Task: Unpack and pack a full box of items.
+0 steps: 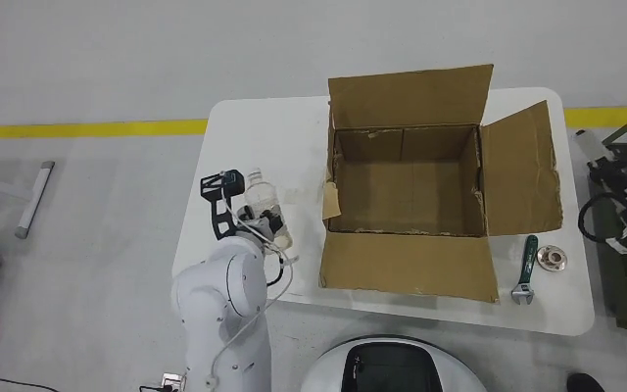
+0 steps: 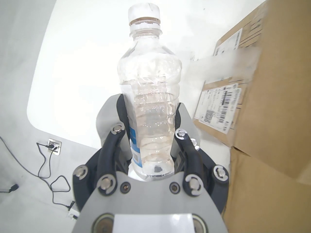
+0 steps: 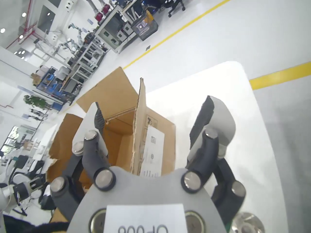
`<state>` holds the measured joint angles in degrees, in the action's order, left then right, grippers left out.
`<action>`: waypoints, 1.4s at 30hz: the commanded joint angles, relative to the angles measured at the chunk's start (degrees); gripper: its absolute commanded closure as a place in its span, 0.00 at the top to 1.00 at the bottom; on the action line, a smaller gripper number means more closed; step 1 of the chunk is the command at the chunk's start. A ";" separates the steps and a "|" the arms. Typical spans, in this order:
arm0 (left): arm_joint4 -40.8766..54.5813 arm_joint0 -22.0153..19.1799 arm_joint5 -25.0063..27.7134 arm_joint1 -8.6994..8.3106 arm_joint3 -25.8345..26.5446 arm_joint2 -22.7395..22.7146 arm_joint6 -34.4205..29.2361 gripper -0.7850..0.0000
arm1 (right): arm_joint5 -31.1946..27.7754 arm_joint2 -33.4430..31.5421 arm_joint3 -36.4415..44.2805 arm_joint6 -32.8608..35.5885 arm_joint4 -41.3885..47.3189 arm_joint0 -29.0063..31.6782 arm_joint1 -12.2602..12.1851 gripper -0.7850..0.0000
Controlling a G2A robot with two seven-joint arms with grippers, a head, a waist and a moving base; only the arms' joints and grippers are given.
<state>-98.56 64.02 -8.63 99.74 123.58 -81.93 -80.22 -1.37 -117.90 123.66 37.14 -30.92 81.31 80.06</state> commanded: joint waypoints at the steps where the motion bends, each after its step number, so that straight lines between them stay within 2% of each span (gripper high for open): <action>1: 0.69 -0.56 0.29 -0.01 2.49 0.56 -0.83 0.00 | -0.71 1.20 -0.70 0.71 -0.30 0.40 -0.19 0.31; 2: 1.06 -0.77 0.43 -0.01 3.43 0.80 -1.22 0.00 | -0.64 1.68 -1.13 0.64 -0.61 0.56 -0.26 0.20; 3: 1.39 -1.04 0.76 -0.03 4.38 1.09 -1.47 0.00 | -0.72 2.30 -1.38 0.45 -1.96 0.79 -0.36 0.16; 4: 1.64 -1.31 0.99 -0.05 5.19 1.33 -1.64 0.00 | -0.60 3.15 -1.88 0.14 -2.55 0.97 -0.40 0.21; 6: 2.89 -2.00 1.30 -0.04 6.51 1.89 -2.06 0.00 | 0.01 4.61 -2.85 -0.21 -2.49 1.15 -0.46 0.21; 7: 3.17 -2.39 1.69 -0.07 6.98 2.11 -2.14 0.00 | -0.10 5.13 -3.05 -0.54 -2.92 1.19 -0.52 0.16; 10: 3.57 -3.45 2.09 -0.13 7.85 2.80 -2.31 0.00 | -0.14 6.61 -3.93 -0.71 -2.96 1.45 -0.68 0.12; 12: 3.83 -3.92 2.33 -0.17 8.03 3.14 -2.44 0.00 | -0.25 7.23 -4.38 -1.21 -3.27 1.52 -0.81 0.00; 24: 3.83 -3.92 2.33 -0.17 8.03 3.14 -2.44 0.00 | -0.12 7.44 -4.65 -1.63 -3.18 1.73 -0.83 0.00; 28: 5.67 -2.83 2.87 -0.31 9.53 3.64 1.69 0.00 | -0.04 9.15 -4.40 -2.14 -2.12 2.52 -0.95 0.00; 32: 8.11 -5.20 2.91 -0.28 11.07 4.92 1.96 0.00 | 0.30 10.64 -4.02 -2.21 -1.66 3.20 -1.11 0.00; 39: 13.04 -11.32 3.12 0.02 11.06 10.17 -0.51 0.00 | 0.46 12.81 -2.97 -2.28 -1.08 4.51 -1.44 0.00; 42: 13.50 -12.33 2.61 0.10 8.97 12.51 -1.98 0.00 | 0.48 13.24 -2.41 -2.46 -0.80 5.10 -1.59 0.00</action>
<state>-85.23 51.97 -5.79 99.81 133.59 -70.27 -81.92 -0.92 -104.75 121.09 34.77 -31.82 86.25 78.52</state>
